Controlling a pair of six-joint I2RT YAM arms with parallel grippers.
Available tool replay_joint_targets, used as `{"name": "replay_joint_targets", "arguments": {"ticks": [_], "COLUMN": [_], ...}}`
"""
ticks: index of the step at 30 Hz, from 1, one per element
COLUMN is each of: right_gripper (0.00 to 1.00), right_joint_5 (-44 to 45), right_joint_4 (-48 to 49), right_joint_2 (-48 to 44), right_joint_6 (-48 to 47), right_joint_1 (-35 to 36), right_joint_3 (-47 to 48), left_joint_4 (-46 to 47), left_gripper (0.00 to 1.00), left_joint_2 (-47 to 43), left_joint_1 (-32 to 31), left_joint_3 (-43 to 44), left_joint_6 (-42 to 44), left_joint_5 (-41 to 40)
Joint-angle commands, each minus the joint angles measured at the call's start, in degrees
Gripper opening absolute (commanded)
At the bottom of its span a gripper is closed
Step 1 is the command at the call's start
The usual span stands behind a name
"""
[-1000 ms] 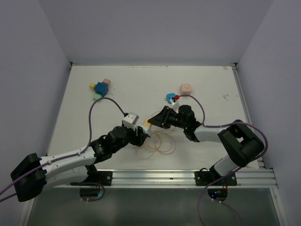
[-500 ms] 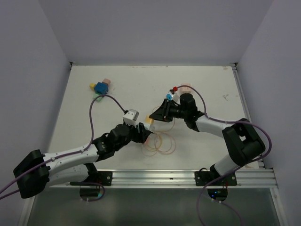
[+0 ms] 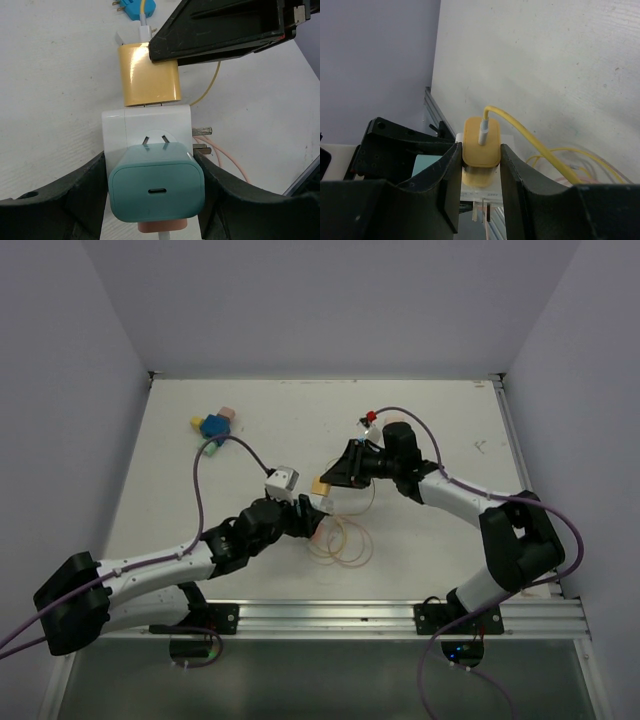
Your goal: Pull the plug off the socket
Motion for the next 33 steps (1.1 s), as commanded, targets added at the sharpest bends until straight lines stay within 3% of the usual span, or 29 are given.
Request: {"name": "replay_joint_targets", "arguments": {"ticks": [1, 12, 21, 24, 28, 33], "right_gripper": [0.00, 0.00, 0.00, 0.00, 0.00, 0.00], "right_joint_5": [15.9, 16.4, 15.5, 17.6, 21.2, 21.6], "right_joint_4": [9.8, 7.1, -6.3, -11.0, -16.3, -19.9], "right_joint_2": [-3.0, -2.4, -5.3, -6.7, -8.1, -8.9], "right_joint_6": [-4.3, -6.7, -14.9, -17.9, -20.8, -22.4], "right_joint_1": [-8.0, -10.3, -10.3, -10.3, -10.4, -10.5], "right_joint_3": [6.4, 11.2, 20.1, 24.1, 29.5, 36.6], "left_joint_4": [-11.0, -15.2, -24.9, -29.3, -30.3, -33.3], "left_gripper": [0.00, 0.00, 0.00, 0.00, 0.00, 0.00], "left_joint_2": [-2.0, -4.2, -10.0, -8.9, -9.2, -9.2], "left_joint_1": [-2.9, -2.9, -2.7, 0.1, 9.1, 13.1], "left_joint_3": [-1.6, -0.8, 9.3, 12.7, 12.9, 13.4], "left_joint_6": [-1.3, -2.6, 0.4, 2.8, 5.3, 7.0], "left_joint_5": [7.7, 8.6, -3.8, -6.4, -3.8, -6.7]}}
